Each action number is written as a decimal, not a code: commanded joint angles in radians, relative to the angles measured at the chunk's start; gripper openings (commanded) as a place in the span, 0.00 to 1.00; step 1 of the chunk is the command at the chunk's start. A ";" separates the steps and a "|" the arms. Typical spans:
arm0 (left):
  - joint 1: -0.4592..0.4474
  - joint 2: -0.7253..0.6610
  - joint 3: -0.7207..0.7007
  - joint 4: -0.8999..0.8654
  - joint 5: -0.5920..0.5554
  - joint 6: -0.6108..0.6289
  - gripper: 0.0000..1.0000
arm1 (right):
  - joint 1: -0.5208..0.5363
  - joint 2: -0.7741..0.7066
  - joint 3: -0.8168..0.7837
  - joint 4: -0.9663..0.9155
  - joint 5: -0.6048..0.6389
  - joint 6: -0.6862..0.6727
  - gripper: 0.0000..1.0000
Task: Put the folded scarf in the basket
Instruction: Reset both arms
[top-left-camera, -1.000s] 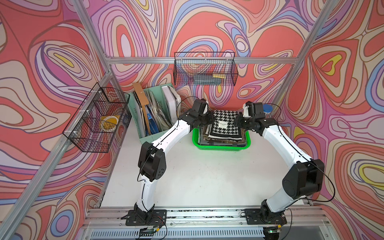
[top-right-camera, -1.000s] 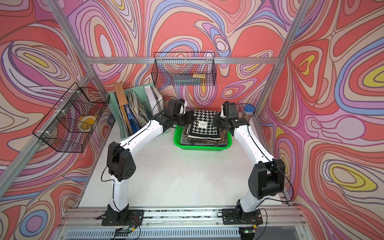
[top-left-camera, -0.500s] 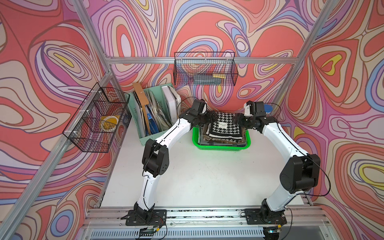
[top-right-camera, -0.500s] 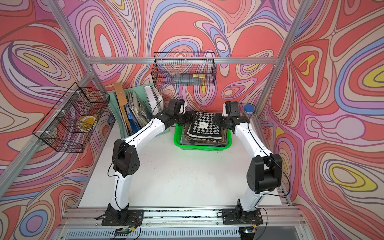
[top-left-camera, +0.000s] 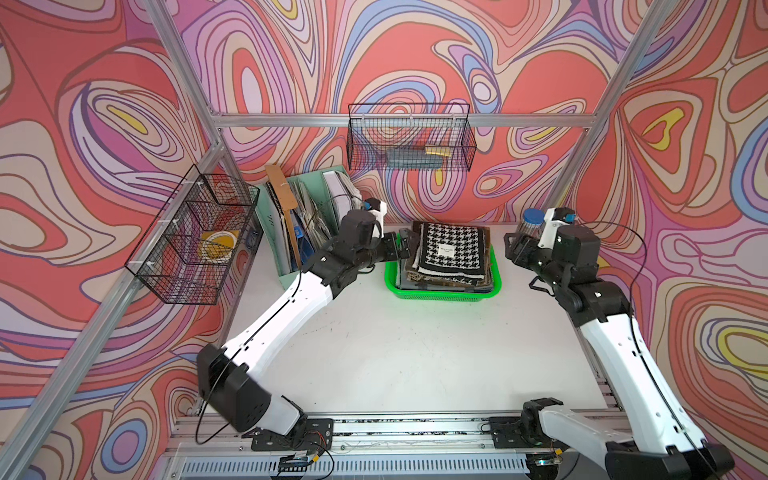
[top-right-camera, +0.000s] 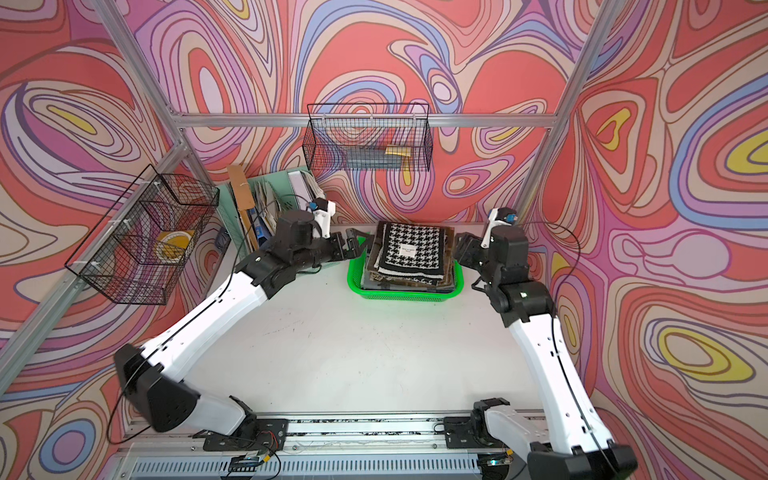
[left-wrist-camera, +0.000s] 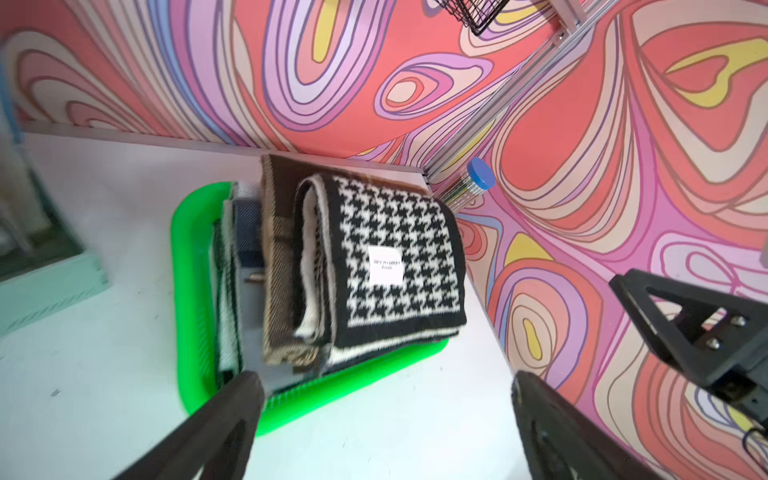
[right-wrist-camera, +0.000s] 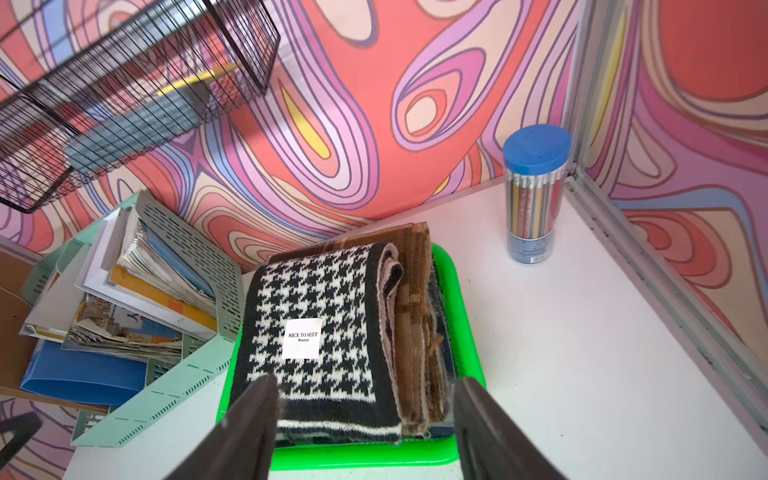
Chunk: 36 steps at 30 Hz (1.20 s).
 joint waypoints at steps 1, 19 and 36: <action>-0.001 -0.154 -0.177 0.102 -0.149 0.026 0.99 | -0.004 -0.067 -0.080 0.030 0.052 0.029 0.69; -0.001 -0.616 -0.845 0.289 -0.779 0.190 0.99 | -0.004 -0.245 -0.529 0.378 0.181 -0.091 0.98; 0.050 -0.305 -0.978 0.693 -1.131 0.554 0.99 | -0.004 0.085 -0.731 0.824 0.323 -0.280 0.98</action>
